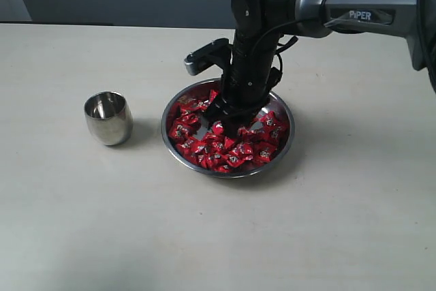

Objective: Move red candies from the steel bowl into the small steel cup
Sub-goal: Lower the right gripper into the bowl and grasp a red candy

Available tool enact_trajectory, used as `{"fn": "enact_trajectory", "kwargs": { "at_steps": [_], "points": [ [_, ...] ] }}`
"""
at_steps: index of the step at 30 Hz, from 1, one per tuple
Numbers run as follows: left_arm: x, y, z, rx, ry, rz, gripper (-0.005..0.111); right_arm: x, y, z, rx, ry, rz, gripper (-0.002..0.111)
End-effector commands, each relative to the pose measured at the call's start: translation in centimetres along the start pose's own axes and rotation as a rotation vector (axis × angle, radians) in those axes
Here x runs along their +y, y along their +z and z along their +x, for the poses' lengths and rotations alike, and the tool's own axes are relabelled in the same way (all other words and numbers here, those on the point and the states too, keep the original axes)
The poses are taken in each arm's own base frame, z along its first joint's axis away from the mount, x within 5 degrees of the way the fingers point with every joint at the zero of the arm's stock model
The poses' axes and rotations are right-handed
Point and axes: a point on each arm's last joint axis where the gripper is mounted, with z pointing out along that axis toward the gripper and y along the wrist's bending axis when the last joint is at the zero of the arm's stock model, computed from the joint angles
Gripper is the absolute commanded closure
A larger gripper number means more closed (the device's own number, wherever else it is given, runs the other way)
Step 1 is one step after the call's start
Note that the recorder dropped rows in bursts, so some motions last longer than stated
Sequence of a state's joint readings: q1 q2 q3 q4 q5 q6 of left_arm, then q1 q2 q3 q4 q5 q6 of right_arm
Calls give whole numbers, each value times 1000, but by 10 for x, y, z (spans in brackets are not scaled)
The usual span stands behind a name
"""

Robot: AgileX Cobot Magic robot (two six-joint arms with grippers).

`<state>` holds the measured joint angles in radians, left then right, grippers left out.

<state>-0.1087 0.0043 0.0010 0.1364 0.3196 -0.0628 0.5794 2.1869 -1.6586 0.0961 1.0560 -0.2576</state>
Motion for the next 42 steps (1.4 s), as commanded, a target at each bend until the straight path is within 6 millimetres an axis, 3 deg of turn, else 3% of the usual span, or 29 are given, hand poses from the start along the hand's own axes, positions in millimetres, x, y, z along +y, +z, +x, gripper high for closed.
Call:
{"fn": "enact_trajectory", "kwargs": {
  "at_steps": [1, 24, 36, 38, 42],
  "points": [
    [0, 0, -1, -15, -6, 4, 106, -1, 1, 0, 4, 6, 5, 68],
    [0, 0, -1, -15, -6, 4, 106, -1, 1, 0, 1, 12, -2, 68],
    [0, 0, -1, -15, -6, 4, 106, -3, 24, -1, 28, 15, -6, 68],
    [0, 0, -1, -15, -6, 4, 106, -3, 22, -2, 17, 15, -3, 71],
    [0, 0, -1, -15, -6, 4, 106, -3, 21, -3, 5, 14, 0, 92]
  ]
}}
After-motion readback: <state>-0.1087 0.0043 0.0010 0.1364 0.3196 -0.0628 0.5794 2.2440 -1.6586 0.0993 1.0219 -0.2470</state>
